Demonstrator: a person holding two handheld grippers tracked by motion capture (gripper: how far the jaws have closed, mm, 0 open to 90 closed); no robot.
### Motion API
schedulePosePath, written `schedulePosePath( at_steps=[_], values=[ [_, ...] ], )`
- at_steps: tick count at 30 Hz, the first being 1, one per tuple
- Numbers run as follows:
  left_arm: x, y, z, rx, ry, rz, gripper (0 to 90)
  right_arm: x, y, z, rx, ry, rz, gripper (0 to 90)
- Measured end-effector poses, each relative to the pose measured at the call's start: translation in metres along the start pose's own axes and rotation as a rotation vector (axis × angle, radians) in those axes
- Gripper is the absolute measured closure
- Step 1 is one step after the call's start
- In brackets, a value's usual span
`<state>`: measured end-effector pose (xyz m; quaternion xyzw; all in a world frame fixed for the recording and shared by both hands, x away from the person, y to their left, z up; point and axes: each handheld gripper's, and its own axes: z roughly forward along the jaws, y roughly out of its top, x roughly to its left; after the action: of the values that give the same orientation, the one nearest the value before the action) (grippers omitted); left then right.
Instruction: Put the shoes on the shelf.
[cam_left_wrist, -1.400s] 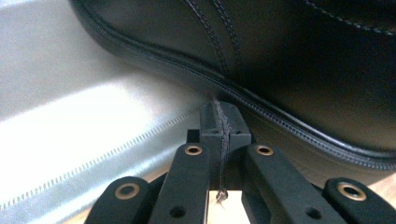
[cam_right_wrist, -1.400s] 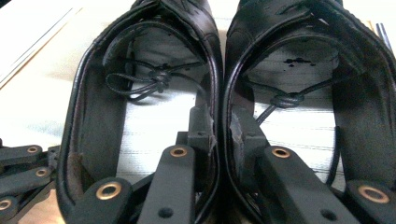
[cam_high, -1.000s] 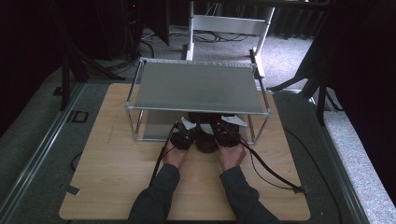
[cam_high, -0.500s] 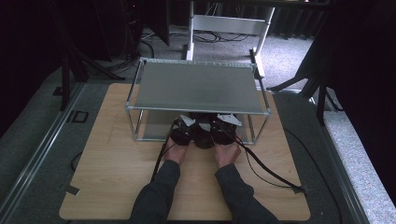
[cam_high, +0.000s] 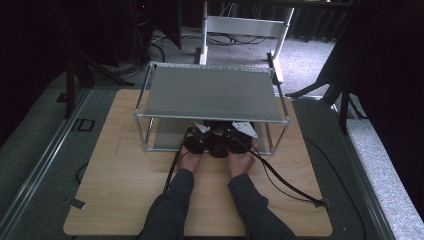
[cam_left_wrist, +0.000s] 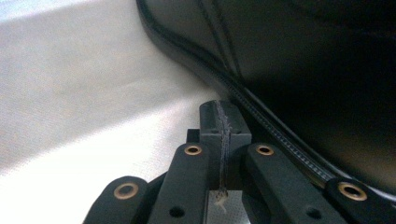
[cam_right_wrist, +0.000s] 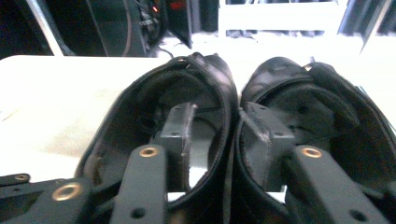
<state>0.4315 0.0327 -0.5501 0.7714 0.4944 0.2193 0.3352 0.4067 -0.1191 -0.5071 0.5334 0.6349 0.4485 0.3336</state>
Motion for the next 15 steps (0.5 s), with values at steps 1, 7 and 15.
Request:
schedulePosePath(
  at_steps=[1, 7, 15],
  values=[
    [0.0, 0.0, 0.001, 0.002, 0.004, -0.002, 89.8, 0.001, -0.001, 0.0, -0.011, 0.009, -0.009, 57.7],
    [0.005, 0.0, 0.0, 0.008, -0.009, -0.02, 82.5, 0.0, -0.001, -0.007, -0.028, 0.056, -0.002, 44.8],
    [0.011, -0.005, -0.018, -0.028, -0.068, -0.065, 71.1, -0.003, 0.002, -0.041, -0.082, 0.146, -0.119, 38.1]
  ],
)
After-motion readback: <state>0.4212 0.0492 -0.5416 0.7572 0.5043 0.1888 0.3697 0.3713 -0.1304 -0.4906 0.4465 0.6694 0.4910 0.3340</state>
